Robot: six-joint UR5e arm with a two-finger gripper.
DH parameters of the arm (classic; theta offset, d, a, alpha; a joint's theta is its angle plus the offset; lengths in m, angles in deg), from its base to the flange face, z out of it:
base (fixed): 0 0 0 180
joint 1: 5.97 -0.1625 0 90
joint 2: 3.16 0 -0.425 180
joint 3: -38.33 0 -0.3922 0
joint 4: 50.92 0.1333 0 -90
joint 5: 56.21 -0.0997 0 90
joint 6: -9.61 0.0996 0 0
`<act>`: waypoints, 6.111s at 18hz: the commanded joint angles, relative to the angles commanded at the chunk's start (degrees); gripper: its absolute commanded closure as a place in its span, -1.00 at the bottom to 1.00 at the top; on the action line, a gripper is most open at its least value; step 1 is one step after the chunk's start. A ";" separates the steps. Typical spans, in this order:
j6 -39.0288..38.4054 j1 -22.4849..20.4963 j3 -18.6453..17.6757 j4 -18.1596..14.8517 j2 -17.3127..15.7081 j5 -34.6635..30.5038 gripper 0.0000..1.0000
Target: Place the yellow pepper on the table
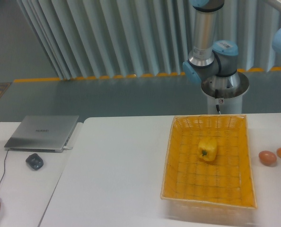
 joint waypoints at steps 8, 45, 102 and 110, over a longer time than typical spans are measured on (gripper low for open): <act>0.26 -0.17 -0.35 -0.44 -0.26 0.26 -1.00; -65.02 18.37 -18.72 7.12 -13.01 7.91 -1.00; -81.05 27.17 -12.75 14.16 -5.09 -8.00 0.17; -58.65 9.34 -9.58 11.51 -5.10 -2.82 0.16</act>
